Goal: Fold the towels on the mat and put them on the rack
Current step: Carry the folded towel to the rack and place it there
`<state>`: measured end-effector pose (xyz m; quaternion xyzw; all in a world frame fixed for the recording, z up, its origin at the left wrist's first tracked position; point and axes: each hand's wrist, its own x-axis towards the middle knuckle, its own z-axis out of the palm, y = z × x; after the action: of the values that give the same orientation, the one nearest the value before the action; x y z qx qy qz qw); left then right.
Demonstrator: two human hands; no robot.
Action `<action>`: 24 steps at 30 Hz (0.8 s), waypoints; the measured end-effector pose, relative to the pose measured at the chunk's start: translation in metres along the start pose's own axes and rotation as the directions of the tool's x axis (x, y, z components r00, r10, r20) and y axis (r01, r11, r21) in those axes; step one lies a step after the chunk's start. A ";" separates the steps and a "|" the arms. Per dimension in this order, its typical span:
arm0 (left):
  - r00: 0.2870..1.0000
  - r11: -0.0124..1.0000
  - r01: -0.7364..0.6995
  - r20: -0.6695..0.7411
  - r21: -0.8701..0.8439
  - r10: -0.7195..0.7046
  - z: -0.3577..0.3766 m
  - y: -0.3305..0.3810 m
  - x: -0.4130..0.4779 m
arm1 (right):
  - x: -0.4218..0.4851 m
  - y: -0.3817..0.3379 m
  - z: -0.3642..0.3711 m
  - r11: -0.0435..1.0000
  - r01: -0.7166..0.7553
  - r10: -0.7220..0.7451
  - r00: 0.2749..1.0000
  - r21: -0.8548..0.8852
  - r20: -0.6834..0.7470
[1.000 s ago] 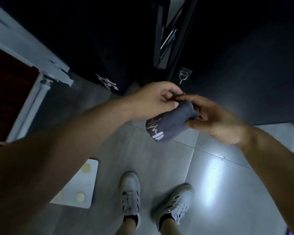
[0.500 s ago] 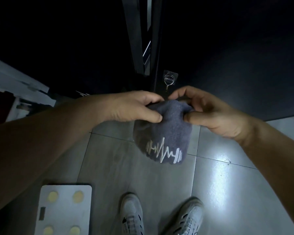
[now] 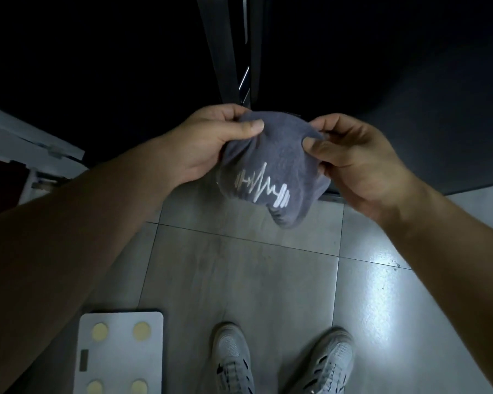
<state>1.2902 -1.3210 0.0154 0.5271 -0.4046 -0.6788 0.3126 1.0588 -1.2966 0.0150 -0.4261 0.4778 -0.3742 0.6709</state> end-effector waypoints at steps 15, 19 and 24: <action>0.955 0.980 0.147 -0.241 -0.130 -0.175 0.022 -0.054 0.035 | 0.017 0.052 0.014 0.986 0.034 -0.101 0.905 -0.166 -0.413; 0.949 0.979 0.154 -0.254 -0.133 -0.184 0.025 -0.057 0.040 | 0.020 0.062 0.017 0.974 0.071 -0.163 0.883 -0.217 -0.441; 0.948 0.979 0.179 -0.248 -0.099 -0.198 0.024 -0.056 0.040 | 0.021 0.065 0.018 0.979 0.046 -0.134 0.883 -0.201 -0.449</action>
<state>1.2567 -1.3231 -0.0501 0.6346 -0.2827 -0.6464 0.3155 1.0875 -1.2887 -0.0487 -0.4073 0.6353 -0.4495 0.4780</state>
